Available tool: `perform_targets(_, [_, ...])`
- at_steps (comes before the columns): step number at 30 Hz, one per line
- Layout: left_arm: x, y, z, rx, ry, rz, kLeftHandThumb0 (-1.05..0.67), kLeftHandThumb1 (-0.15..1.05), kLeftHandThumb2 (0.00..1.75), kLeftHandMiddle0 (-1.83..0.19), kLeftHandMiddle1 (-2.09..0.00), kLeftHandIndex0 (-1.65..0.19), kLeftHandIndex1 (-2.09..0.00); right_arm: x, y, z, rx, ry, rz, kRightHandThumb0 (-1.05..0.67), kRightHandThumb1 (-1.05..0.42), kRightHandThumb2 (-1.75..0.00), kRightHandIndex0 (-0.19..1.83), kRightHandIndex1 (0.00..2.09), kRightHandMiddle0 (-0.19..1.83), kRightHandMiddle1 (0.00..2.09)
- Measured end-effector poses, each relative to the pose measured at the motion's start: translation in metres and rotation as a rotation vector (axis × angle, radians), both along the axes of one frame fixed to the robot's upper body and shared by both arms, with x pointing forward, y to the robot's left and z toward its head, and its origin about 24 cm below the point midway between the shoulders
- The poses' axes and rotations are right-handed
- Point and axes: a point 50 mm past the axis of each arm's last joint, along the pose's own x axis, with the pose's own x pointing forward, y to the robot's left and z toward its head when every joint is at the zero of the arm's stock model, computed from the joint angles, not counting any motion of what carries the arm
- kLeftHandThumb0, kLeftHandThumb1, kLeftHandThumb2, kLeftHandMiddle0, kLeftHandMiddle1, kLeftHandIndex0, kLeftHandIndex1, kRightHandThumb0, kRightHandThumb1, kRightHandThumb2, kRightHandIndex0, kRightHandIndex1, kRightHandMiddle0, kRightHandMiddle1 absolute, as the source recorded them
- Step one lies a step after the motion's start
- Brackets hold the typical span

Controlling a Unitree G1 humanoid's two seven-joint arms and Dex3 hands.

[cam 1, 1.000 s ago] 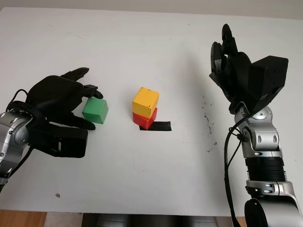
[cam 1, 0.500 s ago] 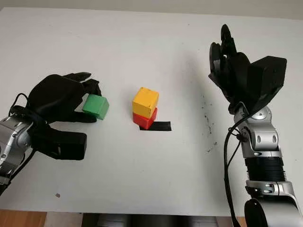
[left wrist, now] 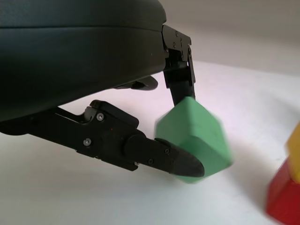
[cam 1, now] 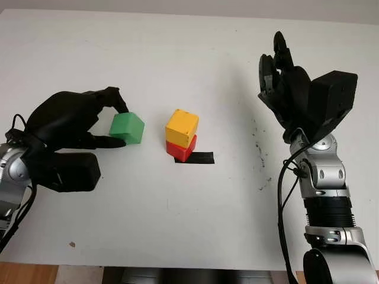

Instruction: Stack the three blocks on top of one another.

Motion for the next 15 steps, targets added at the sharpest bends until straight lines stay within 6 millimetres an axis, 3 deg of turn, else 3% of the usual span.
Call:
perform_targets(6, [0.001,0.002,0.013,-0.22,0.002,-0.052,-0.45,1.05,0.26,-0.26,-0.04,-0.21,-1.63,0.0,0.0,0.0,-0.002,-0.009,-0.005,-0.52,-1.05,-0.59,-0.12,0.06,-0.15,0.05])
perform_targets(10, [0.004,0.002,0.009,-0.366,0.058,-0.047,-0.46,1.05,0.24,-0.22,-0.03,-0.25,-1.62,-0.001,0.001,-0.002,-0.001,-0.001,0.008,-0.51,-1.05,-0.59,-0.13,0.06,-0.15,0.05])
perform_targets(15, [0.003,-0.001,0.012,-0.425,0.036,-0.067,-0.45,1.05,0.25,-0.22,-0.05,-0.22,-1.66,-0.001,0.001,-0.004,0.001,0.009,0.017,-0.52,-1.05,-0.57,-0.15,0.05,-0.15,0.05])
